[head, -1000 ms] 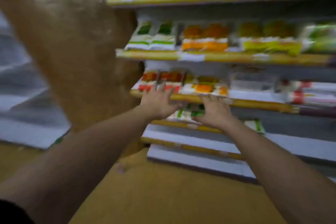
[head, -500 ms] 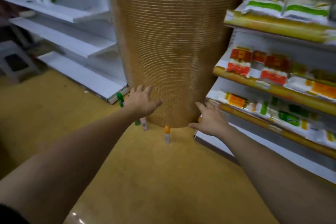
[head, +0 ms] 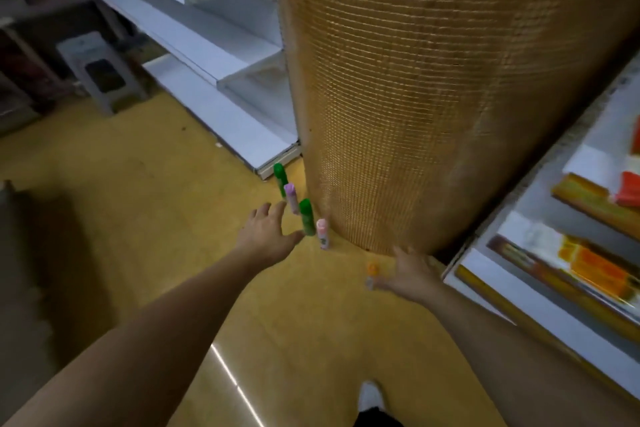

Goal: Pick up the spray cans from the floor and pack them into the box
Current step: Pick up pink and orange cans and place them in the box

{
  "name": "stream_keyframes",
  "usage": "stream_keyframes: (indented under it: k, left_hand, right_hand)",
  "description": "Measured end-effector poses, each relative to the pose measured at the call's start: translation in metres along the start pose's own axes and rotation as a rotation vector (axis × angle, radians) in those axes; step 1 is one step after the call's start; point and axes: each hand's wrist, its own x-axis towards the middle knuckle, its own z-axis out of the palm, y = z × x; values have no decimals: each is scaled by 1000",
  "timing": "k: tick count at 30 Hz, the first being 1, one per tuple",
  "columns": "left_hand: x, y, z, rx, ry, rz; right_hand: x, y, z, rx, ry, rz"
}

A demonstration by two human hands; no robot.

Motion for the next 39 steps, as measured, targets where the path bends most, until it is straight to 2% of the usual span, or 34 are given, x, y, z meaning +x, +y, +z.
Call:
stream_keyframes:
  k: [7, 13, 17, 22, 27, 30, 34, 39]
  left_hand:
    - [99, -28, 22, -74, -81, -35]
    - [207, -59, 73, -93, -207, 61]
    - [280, -79, 119, -101, -289, 129]
    - [332, -104, 187, -132, -345, 177]
    - [356, -129, 283, -193, -390, 115]
    - [367, -137, 347, -230, -405, 74]
    - [388, -143, 431, -307, -372, 23]
    - [420, -146, 518, -528, -231, -117]
  right_hand:
    - [102, -30, -5, 22, 22, 71]
    - [180, -52, 22, 106, 15, 225]
    - [217, -49, 73, 191, 14, 383]
    - [239, -25, 149, 276, -38, 572]
    - [291, 20, 223, 313, -52, 656]
    - [332, 45, 274, 360, 5, 688]
    - [388, 79, 341, 577, 173, 810]
    - [448, 109, 411, 791, 355, 868]
